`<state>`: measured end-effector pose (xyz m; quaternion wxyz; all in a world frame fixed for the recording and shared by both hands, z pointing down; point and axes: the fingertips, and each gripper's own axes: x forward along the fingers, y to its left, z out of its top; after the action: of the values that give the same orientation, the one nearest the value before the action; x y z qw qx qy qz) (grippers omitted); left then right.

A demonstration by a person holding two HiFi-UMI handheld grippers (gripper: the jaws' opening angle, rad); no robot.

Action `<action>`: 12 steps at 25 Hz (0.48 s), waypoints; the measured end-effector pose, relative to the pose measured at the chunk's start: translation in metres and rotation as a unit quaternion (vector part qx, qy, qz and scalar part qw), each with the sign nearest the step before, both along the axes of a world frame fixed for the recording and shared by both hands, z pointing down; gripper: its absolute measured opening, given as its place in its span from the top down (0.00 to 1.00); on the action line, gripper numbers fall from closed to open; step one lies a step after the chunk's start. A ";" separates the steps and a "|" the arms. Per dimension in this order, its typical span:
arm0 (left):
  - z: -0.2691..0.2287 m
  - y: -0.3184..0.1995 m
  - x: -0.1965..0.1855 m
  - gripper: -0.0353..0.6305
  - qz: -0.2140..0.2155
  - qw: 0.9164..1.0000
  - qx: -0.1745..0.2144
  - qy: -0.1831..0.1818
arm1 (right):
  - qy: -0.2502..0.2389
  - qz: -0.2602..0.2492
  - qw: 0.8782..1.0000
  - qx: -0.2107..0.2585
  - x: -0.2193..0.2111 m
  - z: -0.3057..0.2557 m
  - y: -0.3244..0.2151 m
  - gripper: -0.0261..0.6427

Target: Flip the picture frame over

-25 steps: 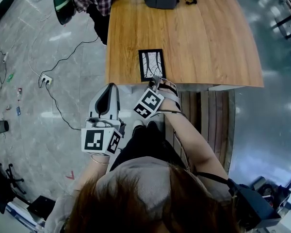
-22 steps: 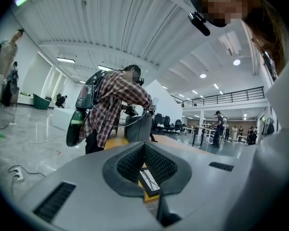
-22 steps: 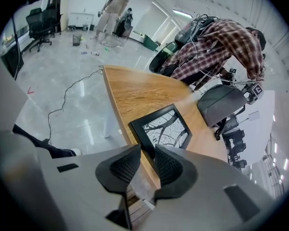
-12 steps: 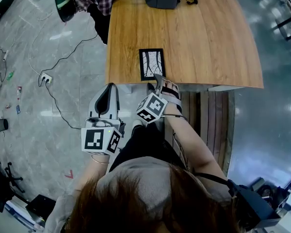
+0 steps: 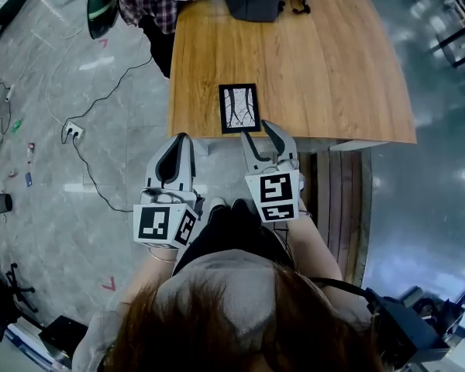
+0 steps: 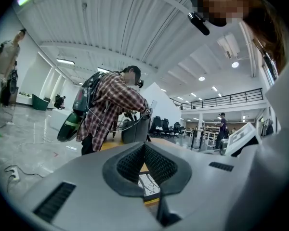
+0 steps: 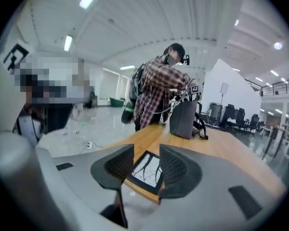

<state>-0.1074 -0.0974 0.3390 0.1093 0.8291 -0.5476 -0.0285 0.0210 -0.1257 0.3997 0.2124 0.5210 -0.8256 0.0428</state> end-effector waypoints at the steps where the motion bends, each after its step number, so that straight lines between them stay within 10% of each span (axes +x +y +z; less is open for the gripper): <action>1: -0.003 0.000 0.005 0.94 0.005 1.000 0.003 0.003 | -0.034 -0.003 0.999 0.012 0.001 -0.013 0.004 0.70; 7: -0.015 0.004 0.028 0.94 0.030 0.999 0.014 0.012 | -0.258 0.014 0.964 0.064 0.021 -0.079 0.024 0.94; 12: -0.022 0.007 0.042 0.94 0.044 0.999 0.022 0.012 | -0.265 0.036 0.956 0.119 0.042 -0.113 0.034 0.94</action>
<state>-0.0658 -0.0907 0.3172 0.0988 0.8539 -0.5089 -0.0456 0.0628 -0.0915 0.2862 -0.0793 0.5422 -0.8319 0.0882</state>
